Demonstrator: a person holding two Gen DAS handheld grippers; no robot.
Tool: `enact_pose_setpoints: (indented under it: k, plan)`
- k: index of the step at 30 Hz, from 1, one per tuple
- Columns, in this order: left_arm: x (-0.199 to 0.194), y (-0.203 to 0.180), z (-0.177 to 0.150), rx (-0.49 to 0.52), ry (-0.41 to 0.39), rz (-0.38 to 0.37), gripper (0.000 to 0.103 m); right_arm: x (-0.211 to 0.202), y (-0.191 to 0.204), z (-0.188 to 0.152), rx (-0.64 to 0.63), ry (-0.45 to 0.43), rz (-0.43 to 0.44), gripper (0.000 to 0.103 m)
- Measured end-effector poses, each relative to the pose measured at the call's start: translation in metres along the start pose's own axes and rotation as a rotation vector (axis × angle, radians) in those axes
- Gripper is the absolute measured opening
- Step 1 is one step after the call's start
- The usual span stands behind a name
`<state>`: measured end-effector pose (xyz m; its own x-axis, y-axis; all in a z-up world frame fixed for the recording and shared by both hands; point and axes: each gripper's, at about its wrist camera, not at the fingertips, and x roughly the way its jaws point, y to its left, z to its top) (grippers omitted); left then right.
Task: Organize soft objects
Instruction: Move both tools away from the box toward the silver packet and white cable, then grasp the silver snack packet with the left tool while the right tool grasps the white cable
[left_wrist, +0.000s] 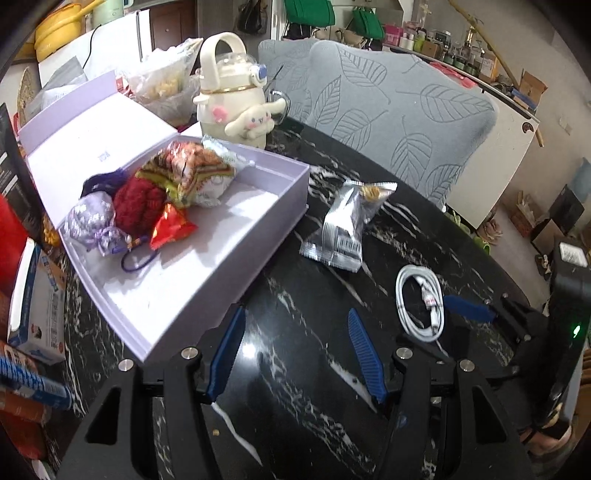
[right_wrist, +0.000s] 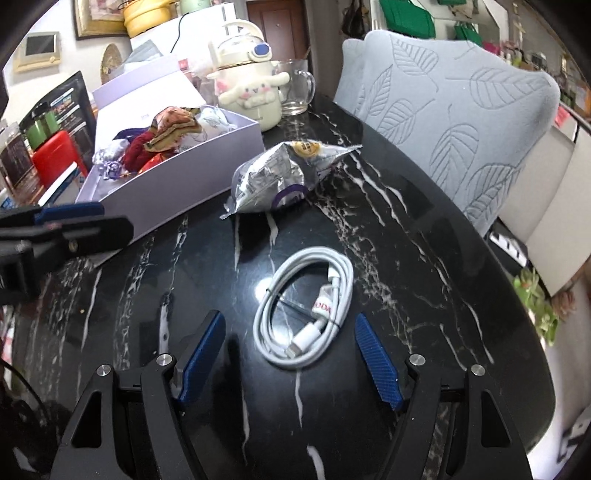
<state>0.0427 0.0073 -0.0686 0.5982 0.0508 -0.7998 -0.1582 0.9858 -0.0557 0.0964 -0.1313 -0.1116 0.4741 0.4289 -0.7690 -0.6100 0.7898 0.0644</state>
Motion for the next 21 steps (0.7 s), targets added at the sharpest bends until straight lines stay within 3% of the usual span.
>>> enact_pose_setpoints:
  k: [2, 3, 21]
  plan:
    - [0.002, 0.000, 0.005, 0.008, -0.008, -0.003, 0.058, 0.002, -0.001, 0.002, 0.005, -0.013, -0.022, 0.055]
    - [0.004, -0.001, 0.007, 0.013, -0.009, -0.005, 0.058, 0.002, -0.003, 0.003, 0.007, -0.013, -0.023, 0.053]
    - [0.061, -0.036, 0.054, 0.097, 0.015, -0.082, 0.058, 0.000, -0.060, 0.014, 0.086, 0.009, -0.027, 0.053]
